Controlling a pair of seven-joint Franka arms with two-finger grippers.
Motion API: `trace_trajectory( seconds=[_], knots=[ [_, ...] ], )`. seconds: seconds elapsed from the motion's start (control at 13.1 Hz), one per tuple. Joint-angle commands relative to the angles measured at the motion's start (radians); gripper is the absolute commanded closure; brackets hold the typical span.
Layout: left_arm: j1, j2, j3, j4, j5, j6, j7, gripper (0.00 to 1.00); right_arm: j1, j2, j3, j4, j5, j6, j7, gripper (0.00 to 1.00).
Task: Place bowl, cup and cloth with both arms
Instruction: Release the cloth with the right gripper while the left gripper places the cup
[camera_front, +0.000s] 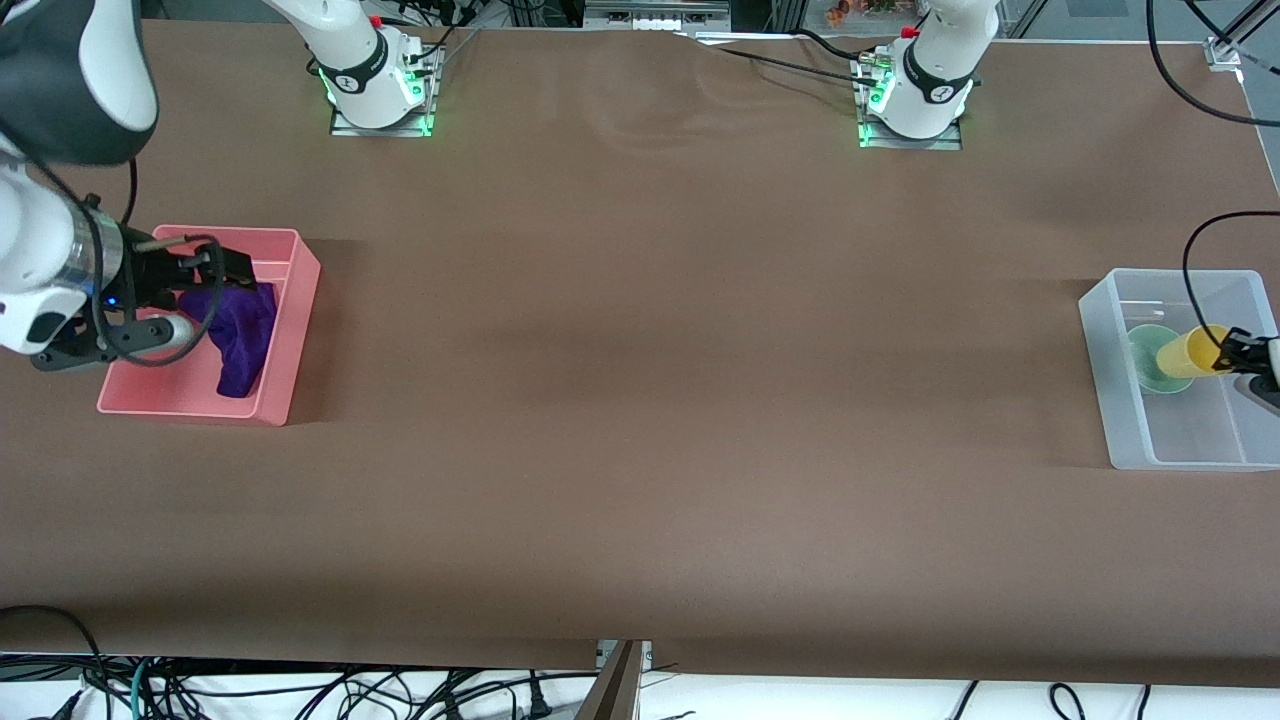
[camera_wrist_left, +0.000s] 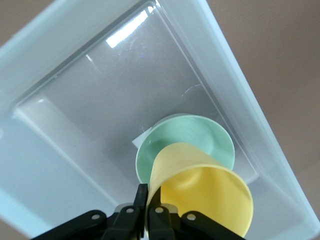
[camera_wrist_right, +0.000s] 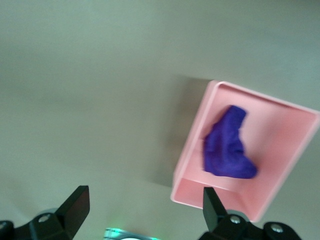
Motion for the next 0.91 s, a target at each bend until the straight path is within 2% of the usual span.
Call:
trace_trajectory(
  seconds=[0.0, 0.15, 0.3, 0.46, 0.61, 0.84],
  knots=[
    [-0.01, -0.024, -0.014, 0.011, 0.006, -0.009, 0.023, 0.0, -0.017, -0.094, 0.022, 0.006, -0.07, -0.02, 0.003, 0.0],
    [-0.016, -0.079, -0.026, 0.012, 0.006, -0.051, 0.022, 0.0, -0.021, -0.135, 0.002, 0.002, -0.024, -0.032, 0.01, 0.0],
    [-0.016, -0.14, -0.086, 0.02, 0.006, -0.142, 0.007, 0.0, -0.031, -0.135, -0.007, 0.008, -0.013, -0.055, 0.001, 0.0],
    [-0.016, -0.208, -0.173, 0.02, 0.006, -0.208, -0.053, 0.0, -0.03, -0.135, -0.007, 0.008, -0.011, -0.091, 0.023, 0.0],
    [-0.016, -0.268, -0.271, 0.029, 0.004, -0.306, -0.185, 0.0, -0.031, -0.135, -0.012, 0.008, 0.05, -0.101, 0.099, 0.0],
    [-0.016, -0.285, -0.446, 0.046, 0.004, -0.389, -0.456, 0.0, -0.028, -0.129, -0.01, 0.008, 0.045, -0.097, 0.112, 0.0]
  ],
)
